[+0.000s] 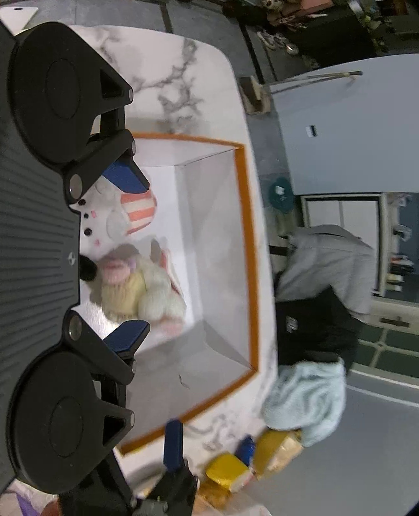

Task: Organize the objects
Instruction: 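Open both tools to drop the plushes into the orange box, then move the left tool to the dog plush while the right tool reaches the yellow tape measure, then grasp the dog plush with the left tool while the right tool grasps the tape measure, then carry the dog plush and tape measure over the orange box with both tools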

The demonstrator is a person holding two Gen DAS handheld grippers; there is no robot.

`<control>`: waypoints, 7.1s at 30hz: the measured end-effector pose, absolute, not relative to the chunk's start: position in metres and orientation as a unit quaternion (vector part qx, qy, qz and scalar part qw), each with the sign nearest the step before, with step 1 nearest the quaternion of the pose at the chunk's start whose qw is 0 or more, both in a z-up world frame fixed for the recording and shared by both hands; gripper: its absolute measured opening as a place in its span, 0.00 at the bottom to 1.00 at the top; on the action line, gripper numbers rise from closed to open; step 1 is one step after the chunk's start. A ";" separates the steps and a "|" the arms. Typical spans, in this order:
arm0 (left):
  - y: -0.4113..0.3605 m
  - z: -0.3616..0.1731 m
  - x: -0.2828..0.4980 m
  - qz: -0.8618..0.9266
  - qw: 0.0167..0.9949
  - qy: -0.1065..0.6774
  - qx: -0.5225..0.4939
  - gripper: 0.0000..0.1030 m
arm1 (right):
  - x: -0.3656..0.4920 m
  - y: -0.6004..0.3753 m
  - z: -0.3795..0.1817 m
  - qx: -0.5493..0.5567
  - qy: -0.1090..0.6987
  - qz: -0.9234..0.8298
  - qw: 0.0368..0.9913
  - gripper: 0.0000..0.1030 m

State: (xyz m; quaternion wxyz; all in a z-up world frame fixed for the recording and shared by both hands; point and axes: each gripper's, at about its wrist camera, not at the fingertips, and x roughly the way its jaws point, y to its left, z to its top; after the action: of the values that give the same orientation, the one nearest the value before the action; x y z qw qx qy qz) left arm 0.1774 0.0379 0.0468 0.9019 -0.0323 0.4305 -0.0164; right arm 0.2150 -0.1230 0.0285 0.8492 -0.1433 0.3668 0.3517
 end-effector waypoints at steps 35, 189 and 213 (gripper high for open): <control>0.055 0.039 0.033 -0.054 0.941 0.333 -0.029 0.99 | 0.142 -0.193 0.080 -0.121 0.258 0.321 0.903 0.92; 0.047 0.006 0.176 0.010 0.940 0.339 0.021 0.73 | 0.199 -0.127 0.001 -0.066 0.322 0.296 0.897 0.50; 0.038 -0.019 0.237 -0.019 0.896 0.417 0.154 0.80 | 0.206 -0.104 -0.010 -0.139 0.325 0.290 0.889 0.52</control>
State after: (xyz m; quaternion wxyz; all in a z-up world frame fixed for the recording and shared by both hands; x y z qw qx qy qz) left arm 0.2366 0.0383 -0.0193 0.8957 0.1536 0.4168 -0.0188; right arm 0.2064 -0.1036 -0.0102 0.8891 -0.1394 0.3254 0.2900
